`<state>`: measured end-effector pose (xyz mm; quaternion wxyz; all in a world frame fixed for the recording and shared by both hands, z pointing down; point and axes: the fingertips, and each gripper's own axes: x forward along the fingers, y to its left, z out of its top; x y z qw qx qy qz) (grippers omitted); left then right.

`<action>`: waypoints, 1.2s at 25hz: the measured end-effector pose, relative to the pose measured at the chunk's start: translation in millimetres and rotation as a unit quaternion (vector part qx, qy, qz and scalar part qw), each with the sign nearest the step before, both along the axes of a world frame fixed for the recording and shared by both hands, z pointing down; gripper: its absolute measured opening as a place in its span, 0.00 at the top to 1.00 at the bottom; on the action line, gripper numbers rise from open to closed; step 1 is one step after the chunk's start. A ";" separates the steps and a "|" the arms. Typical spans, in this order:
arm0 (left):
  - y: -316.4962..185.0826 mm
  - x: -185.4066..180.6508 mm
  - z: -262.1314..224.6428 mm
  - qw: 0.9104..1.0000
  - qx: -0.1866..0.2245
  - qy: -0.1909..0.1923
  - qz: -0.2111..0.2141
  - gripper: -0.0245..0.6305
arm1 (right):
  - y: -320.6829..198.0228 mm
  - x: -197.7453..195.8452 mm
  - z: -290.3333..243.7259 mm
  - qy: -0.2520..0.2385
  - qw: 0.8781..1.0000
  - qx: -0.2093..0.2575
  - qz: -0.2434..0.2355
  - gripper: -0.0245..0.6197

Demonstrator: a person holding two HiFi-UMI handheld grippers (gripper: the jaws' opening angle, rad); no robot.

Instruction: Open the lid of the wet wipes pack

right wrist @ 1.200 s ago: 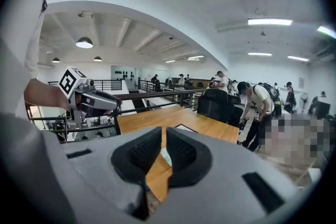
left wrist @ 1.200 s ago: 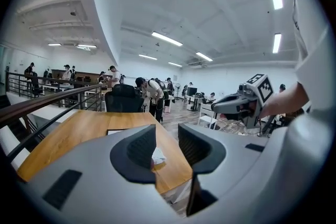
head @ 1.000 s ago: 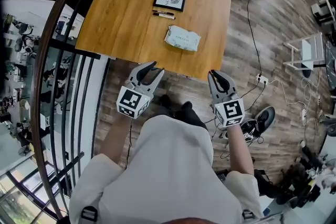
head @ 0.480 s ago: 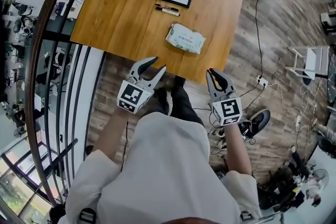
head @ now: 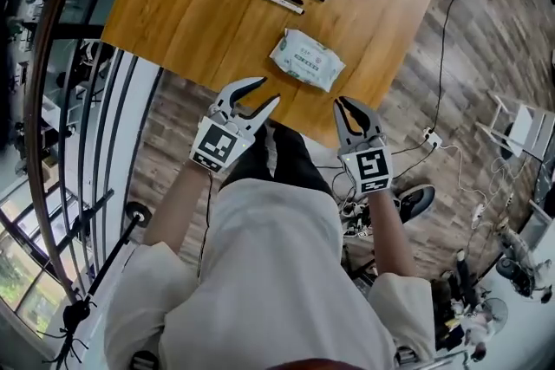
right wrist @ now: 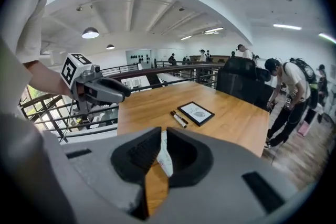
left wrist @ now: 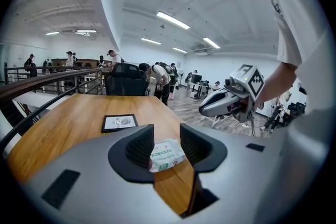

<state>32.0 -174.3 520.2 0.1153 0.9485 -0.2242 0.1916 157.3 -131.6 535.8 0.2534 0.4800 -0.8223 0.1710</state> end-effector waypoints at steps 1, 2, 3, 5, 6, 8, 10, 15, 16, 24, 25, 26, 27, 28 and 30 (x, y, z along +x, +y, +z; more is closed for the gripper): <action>-4.9 4.2 7.0 1.000 -0.002 -0.003 -0.002 0.74 | -6.6 1.5 7.4 0.000 1.000 -0.005 -0.008 0.93; -9.6 7.8 13.5 1.000 -0.004 -0.006 -0.005 0.73 | -12.5 2.6 14.4 0.000 1.000 -0.008 -0.018 0.93; -13.9 10.9 19.1 1.000 -0.006 -0.010 -0.008 0.73 | -17.6 3.3 20.8 0.001 1.000 -0.012 -0.027 0.93; -20.6 16.6 28.7 1.000 -0.009 -0.019 -0.013 0.73 | -25.3 3.5 32.5 0.002 0.999 -0.020 -0.047 0.92; -22.7 19.4 33.5 1.000 -0.010 -0.024 -0.014 0.72 | -27.7 3.1 38.4 0.003 0.998 -0.025 -0.057 0.92; -23.9 24.6 43.8 0.999 -0.014 -0.035 -0.013 0.72 | -29.4 1.1 51.0 0.008 0.996 -0.035 -0.078 0.92; -24.9 29.5 56.4 0.999 -0.015 -0.045 -0.008 0.71 | -31.4 -2.4 65.0 0.019 0.994 -0.041 -0.101 0.92; -33.6 38.1 94.3 0.998 -0.017 -0.060 0.014 0.69 | -46.1 -13.5 99.0 0.034 0.991 -0.047 -0.124 0.90; -35.5 40.3 99.4 0.998 -0.016 -0.062 0.018 0.69 | -48.2 -15.0 104.1 0.036 0.990 -0.049 -0.125 0.90; -53.4 50.8 147.0 0.993 -0.004 -0.094 0.076 0.67 | -62.7 -26.1 138.8 0.093 0.984 -0.066 -0.139 0.89; -54.4 51.0 154.0 0.991 0.001 -0.101 0.086 0.66 | -63.7 -28.3 143.4 0.101 0.983 -0.065 -0.141 0.89; -55.3 51.1 160.4 0.989 0.006 -0.109 0.097 0.66 | -64.3 -30.6 147.6 0.109 0.981 -0.064 -0.144 0.89; -56.0 51.2 166.0 0.988 0.012 -0.116 0.106 0.66 | -64.6 -33.1 151.6 0.118 0.980 -0.063 -0.148 0.88; -56.6 51.5 170.8 0.986 0.017 -0.121 0.115 0.65 | -64.5 -35.5 155.4 0.128 0.978 -0.061 -0.153 0.88; -57.6 53.0 178.8 0.983 0.024 -0.127 0.130 0.64 | -64.1 -39.7 163.3 0.148 0.974 -0.056 -0.163 0.87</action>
